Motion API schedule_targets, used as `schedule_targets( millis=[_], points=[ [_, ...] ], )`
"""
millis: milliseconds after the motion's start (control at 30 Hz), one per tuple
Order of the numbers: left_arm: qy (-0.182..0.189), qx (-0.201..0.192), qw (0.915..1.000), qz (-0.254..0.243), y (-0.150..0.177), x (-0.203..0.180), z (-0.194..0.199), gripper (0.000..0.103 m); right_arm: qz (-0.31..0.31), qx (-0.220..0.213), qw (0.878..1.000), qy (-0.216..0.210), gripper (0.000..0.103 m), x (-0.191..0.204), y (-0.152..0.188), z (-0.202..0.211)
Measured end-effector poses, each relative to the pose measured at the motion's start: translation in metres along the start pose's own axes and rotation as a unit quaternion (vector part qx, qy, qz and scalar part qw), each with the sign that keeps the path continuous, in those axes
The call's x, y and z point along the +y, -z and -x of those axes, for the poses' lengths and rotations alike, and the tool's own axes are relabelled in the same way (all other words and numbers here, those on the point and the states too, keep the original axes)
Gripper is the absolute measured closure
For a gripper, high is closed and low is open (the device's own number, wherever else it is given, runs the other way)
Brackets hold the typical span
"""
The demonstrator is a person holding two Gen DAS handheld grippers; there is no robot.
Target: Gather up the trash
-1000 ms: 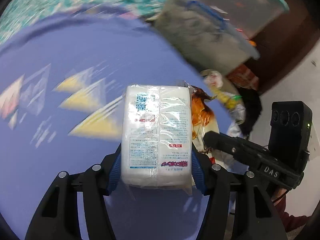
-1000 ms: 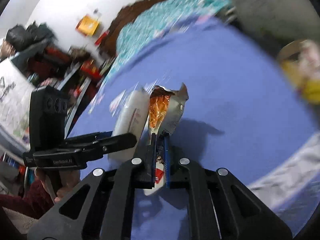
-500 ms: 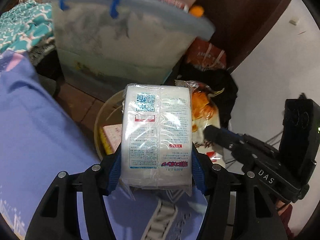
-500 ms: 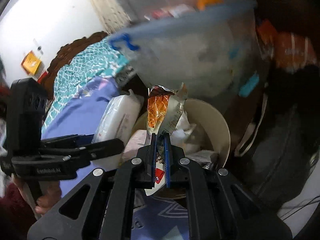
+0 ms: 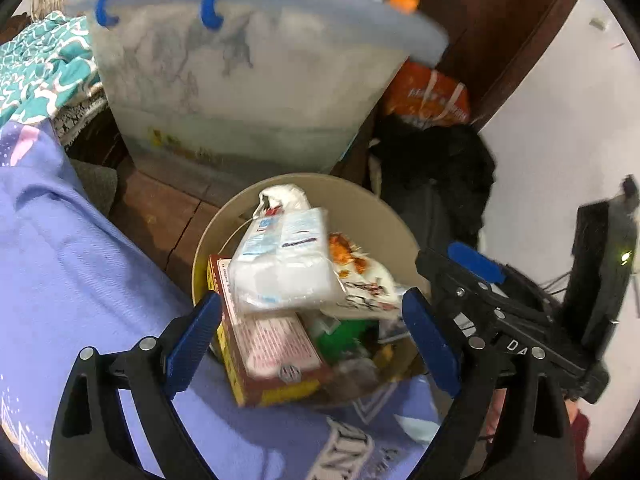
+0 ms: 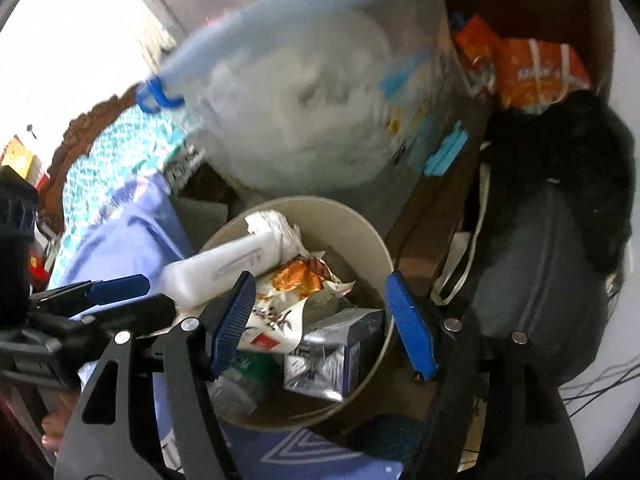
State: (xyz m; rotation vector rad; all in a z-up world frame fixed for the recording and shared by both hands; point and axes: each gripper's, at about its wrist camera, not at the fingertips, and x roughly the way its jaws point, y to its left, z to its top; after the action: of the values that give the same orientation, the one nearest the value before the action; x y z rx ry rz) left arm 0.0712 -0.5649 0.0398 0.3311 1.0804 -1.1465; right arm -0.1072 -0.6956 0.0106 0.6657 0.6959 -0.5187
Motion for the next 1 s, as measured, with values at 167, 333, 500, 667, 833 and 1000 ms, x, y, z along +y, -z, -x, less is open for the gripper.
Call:
schedule_targets(
  millis=[167, 333, 500, 667, 833, 1000],
  points=[
    [0.022, -0.047, 0.9985, 0.015, 0.021, 0.006, 0.054, 0.013, -0.036, -0.027, 0.999, -0.028, 0.034, 0.004, 0.021, 0.037],
    [-0.036, -0.078, 0.9962, 0.013, 0.078, 0.023, 0.104, 0.011, -0.086, -0.024, 0.993, -0.072, 0.033, 0.018, 0.067, 0.058],
    [-0.139, -0.069, 0.9878, 0.016, 0.141, 0.051, 0.129, 0.011, -0.09, -0.023, 0.993, -0.073, 0.032, 0.052, 0.121, 0.078],
    [-0.173, -0.072, 0.9814, 0.039, 0.19, 0.076, 0.167, 0.009, -0.058, -0.01, 0.997, -0.059, 0.032, 0.097, 0.164, 0.094],
    [-0.213, -0.101, 0.9712, 0.035, 0.226, 0.081, 0.211, 0.009, -0.021, -0.017, 0.998, -0.056, 0.03, 0.14, 0.19, 0.12],
    [-0.225, -0.148, 0.9622, 0.04, 0.259, 0.082, 0.259, 0.009, -0.013, -0.051, 0.997, -0.058, 0.019, 0.171, 0.205, 0.156]
  ],
)
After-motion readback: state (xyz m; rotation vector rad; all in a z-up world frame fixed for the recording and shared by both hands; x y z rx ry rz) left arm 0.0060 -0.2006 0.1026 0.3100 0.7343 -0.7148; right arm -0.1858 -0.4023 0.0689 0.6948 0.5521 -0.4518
